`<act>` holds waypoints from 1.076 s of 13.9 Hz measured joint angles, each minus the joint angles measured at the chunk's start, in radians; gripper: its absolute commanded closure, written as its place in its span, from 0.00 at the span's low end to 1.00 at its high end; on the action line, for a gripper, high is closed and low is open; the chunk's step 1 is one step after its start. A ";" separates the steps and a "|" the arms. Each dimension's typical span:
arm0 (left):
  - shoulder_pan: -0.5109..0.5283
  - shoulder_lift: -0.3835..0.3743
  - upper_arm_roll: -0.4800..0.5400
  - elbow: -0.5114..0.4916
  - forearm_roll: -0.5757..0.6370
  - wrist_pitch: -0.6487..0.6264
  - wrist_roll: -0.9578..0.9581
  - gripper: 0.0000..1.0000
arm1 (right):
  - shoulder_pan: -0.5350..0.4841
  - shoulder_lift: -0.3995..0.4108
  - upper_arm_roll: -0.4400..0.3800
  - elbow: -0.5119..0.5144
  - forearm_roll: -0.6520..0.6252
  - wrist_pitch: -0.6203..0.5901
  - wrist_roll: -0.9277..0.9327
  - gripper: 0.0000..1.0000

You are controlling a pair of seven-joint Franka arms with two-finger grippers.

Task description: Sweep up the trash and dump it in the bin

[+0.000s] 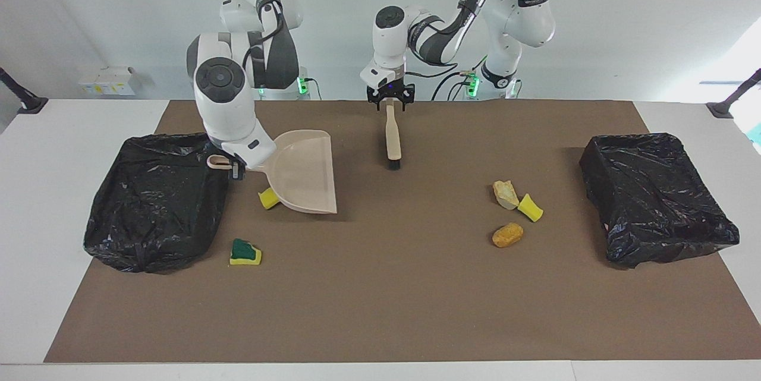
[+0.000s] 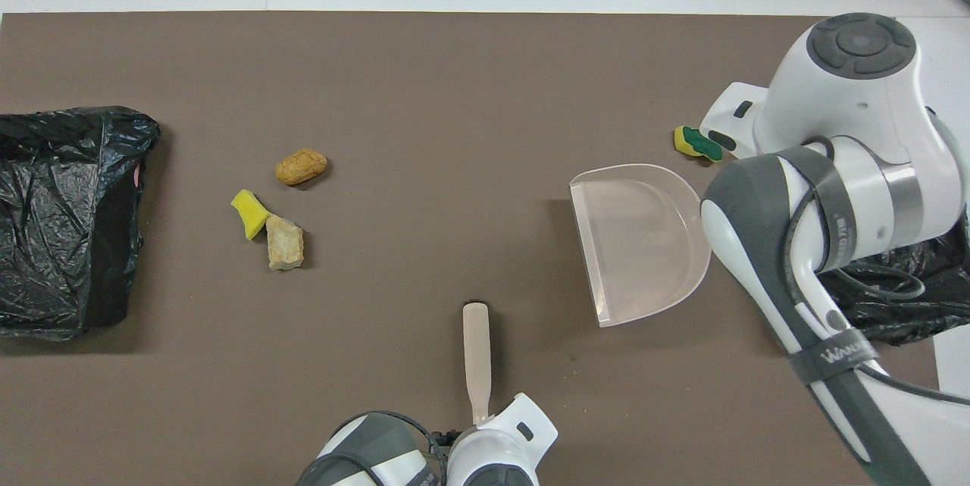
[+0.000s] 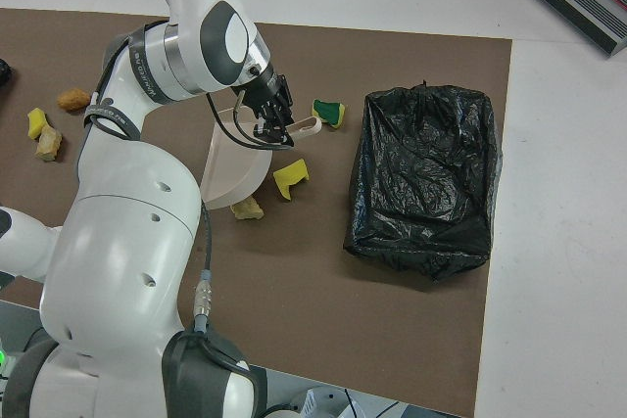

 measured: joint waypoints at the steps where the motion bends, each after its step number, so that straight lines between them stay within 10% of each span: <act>1: 0.001 0.000 0.002 0.001 0.000 0.000 0.000 0.94 | 0.002 -0.007 0.000 -0.017 -0.001 0.029 0.000 1.00; 8: 0.043 -0.005 0.020 0.031 0.000 -0.048 0.047 1.00 | 0.001 -0.037 -0.002 -0.094 -0.003 0.143 0.000 1.00; 15: 0.359 -0.142 0.032 0.135 0.003 -0.313 0.314 1.00 | 0.044 -0.039 0.001 -0.099 -0.003 0.149 0.007 1.00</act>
